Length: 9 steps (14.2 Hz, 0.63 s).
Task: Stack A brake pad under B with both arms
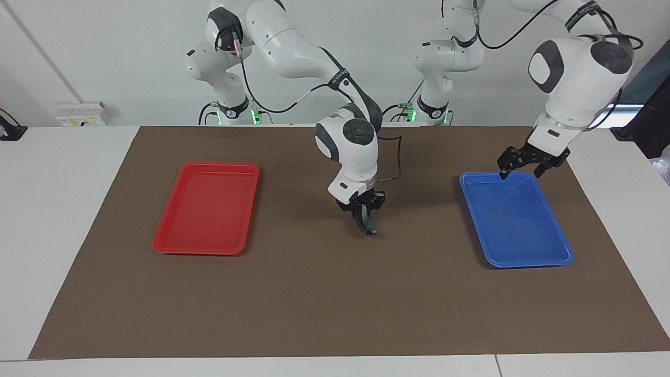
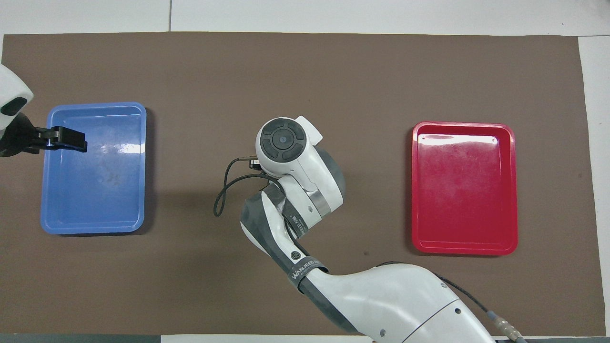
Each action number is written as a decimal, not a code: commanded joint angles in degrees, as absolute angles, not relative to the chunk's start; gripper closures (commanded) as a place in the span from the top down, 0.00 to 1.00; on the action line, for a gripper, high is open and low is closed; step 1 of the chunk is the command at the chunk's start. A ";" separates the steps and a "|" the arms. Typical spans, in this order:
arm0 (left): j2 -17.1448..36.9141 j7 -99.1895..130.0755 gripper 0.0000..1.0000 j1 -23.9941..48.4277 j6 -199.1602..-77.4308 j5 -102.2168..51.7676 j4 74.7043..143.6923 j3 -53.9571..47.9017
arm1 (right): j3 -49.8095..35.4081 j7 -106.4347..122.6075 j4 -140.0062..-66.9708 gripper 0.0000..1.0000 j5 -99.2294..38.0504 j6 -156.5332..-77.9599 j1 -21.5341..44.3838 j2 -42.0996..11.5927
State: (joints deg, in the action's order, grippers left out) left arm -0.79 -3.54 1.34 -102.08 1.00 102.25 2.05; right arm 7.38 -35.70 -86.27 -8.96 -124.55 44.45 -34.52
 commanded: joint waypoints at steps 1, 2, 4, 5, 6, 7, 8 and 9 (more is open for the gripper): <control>0.35 -6.94 0.99 -1.31 -95.73 0.70 95.64 1.49 | 7.38 -33.76 -89.29 0.00 -10.28 -125.86 44.30 -32.79; 0.61 -6.94 0.99 -1.75 -94.06 0.70 93.80 1.49 | 7.30 -32.97 -90.17 0.01 -10.28 -126.47 44.38 -32.44; 1.66 -6.77 0.99 -1.85 -92.03 0.79 90.46 1.49 | 6.59 -32.34 -92.01 0.01 -10.28 -128.05 44.30 -31.91; 2.28 -6.77 0.99 -1.85 -90.46 0.62 88.61 1.49 | 6.50 -32.26 -92.46 0.01 -10.28 -128.14 44.30 -31.64; 2.81 -6.85 0.99 -1.85 -88.61 0.62 87.11 1.49 | 6.50 -32.26 -92.63 0.01 -10.28 -128.14 44.38 -31.64; 2.81 -6.77 0.99 -1.85 -88.25 0.79 87.53 1.49 | 6.42 -32.17 -92.64 0.01 -10.28 -128.14 44.38 -31.55; 2.20 -6.68 0.99 -1.93 -88.33 0.79 89.19 1.49 | 6.42 -32.17 -92.64 0.01 -10.28 -128.23 44.47 -31.55; 1.41 -6.42 1.00 -1.85 -88.68 0.79 90.69 1.49 | 6.33 -32.17 -92.72 0.03 -10.28 -128.23 44.47 -31.55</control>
